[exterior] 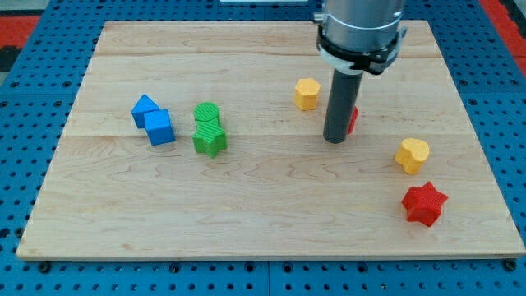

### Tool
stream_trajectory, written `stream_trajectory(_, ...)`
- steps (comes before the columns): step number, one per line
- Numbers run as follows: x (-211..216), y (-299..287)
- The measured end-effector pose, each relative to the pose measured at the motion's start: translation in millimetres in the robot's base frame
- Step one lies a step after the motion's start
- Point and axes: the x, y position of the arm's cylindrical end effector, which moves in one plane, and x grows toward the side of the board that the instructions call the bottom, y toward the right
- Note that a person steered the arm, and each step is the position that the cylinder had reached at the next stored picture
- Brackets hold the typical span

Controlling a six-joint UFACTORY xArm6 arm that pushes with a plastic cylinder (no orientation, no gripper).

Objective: Move the yellow hexagon up and right

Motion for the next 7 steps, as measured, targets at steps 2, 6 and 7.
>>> stream_trajectory(2, -27.3, 11.3)
stream_trajectory(6, -66.2, -26.2)
stream_trajectory(7, -101.3, 9.9)
